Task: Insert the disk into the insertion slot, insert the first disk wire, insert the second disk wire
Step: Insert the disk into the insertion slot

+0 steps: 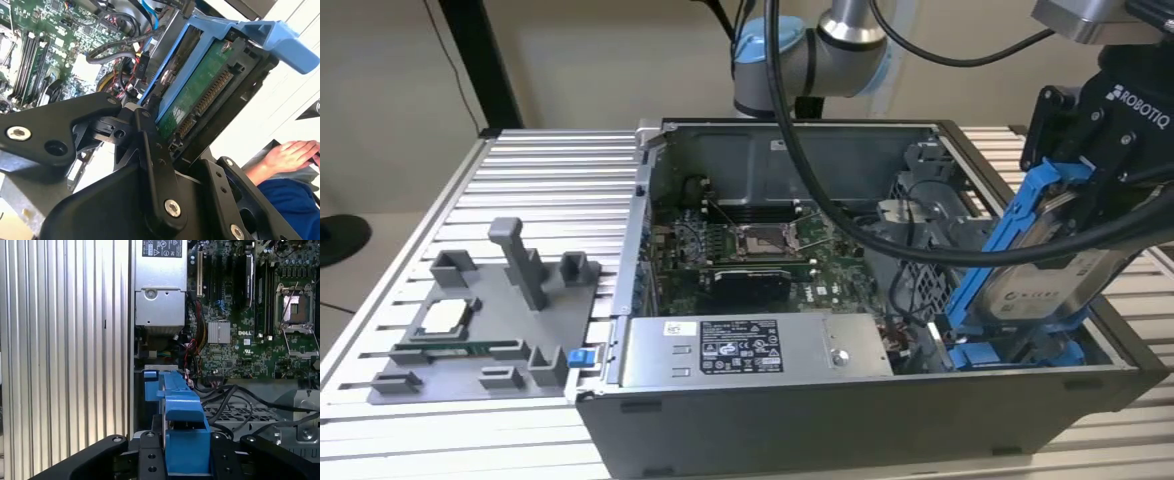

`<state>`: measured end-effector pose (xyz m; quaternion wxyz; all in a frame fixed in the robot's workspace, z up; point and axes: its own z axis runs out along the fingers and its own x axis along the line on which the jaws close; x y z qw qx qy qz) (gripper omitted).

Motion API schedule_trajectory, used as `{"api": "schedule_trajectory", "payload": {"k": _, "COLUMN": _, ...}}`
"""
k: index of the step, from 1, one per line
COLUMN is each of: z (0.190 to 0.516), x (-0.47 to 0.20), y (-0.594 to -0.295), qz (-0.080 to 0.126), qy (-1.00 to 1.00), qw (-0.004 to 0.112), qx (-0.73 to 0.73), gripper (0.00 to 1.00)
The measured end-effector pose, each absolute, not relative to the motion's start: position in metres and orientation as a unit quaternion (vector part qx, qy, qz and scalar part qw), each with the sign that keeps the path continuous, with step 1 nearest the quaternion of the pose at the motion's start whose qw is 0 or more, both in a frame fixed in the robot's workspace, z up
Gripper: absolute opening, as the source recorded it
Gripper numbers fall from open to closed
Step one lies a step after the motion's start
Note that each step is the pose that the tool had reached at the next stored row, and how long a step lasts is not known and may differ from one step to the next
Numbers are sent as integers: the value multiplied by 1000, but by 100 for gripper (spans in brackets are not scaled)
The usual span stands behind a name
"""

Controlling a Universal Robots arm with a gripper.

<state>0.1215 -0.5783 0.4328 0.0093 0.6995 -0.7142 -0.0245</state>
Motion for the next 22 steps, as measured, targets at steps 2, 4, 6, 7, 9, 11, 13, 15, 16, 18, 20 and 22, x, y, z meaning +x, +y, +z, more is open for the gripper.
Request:
{"api": "schedule_trajectory", "payload": {"k": 2, "z": 431, "x": 122, "y": -578, "qz": -26, "qy": -714, "qw": 8, "qx": 699, "gripper": 0}}
{"api": "schedule_trajectory", "payload": {"k": 4, "z": 429, "x": 122, "y": -578, "qz": -28, "qy": -714, "qw": 6, "qx": 700, "gripper": 0}}
{"api": "schedule_trajectory", "payload": {"k": 6, "z": 427, "x": 122, "y": -578, "qz": -30, "qy": -714, "qw": 4, "qx": 700, "gripper": 0}}
{"api": "schedule_trajectory", "payload": {"k": 7, "z": 426, "x": 123, "y": -578, "qz": -30, "qy": -714, "qw": 4, "qx": 700, "gripper": 0}}
{"api": "schedule_trajectory", "payload": {"k": 9, "z": 424, "x": 123, "y": -578, "qz": -31, "qy": -714, "qw": 3, "qx": 700, "gripper": 0}}
{"api": "schedule_trajectory", "payload": {"k": 11, "z": 422, "x": 124, "y": -578, "qz": -32, "qy": -714, "qw": 2, "qx": 700, "gripper": 0}}
{"api": "schedule_trajectory", "payload": {"k": 13, "z": 421, "x": 124, "y": -578, "qz": -32, "qy": -714, "qw": 2, "qx": 700, "gripper": 0}}
{"api": "schedule_trajectory", "payload": {"k": 15, "z": 419, "x": 124, "y": -578, "qz": -33, "qy": -714, "qw": 1, "qx": 700, "gripper": 0}}
{"api": "schedule_trajectory", "payload": {"k": 16, "z": 417, "x": 124, "y": -578, "qz": -33, "qy": -714, "qw": 1, "qx": 700, "gripper": 0}}
{"api": "schedule_trajectory", "payload": {"k": 18, "z": 415, "x": 124, "y": -578, "qz": -34, "qy": -714, "qw": 0, "qx": 700, "gripper": 0}}
{"api": "schedule_trajectory", "payload": {"k": 20, "z": 412, "x": 124, "y": -578, "qz": -35, "qy": -714, "qw": -1, "qx": 700, "gripper": 0}}
{"api": "schedule_trajectory", "payload": {"k": 22, "z": 411, "x": 124, "y": -578, "qz": -35, "qy": -714, "qw": -1, "qx": 700, "gripper": 0}}
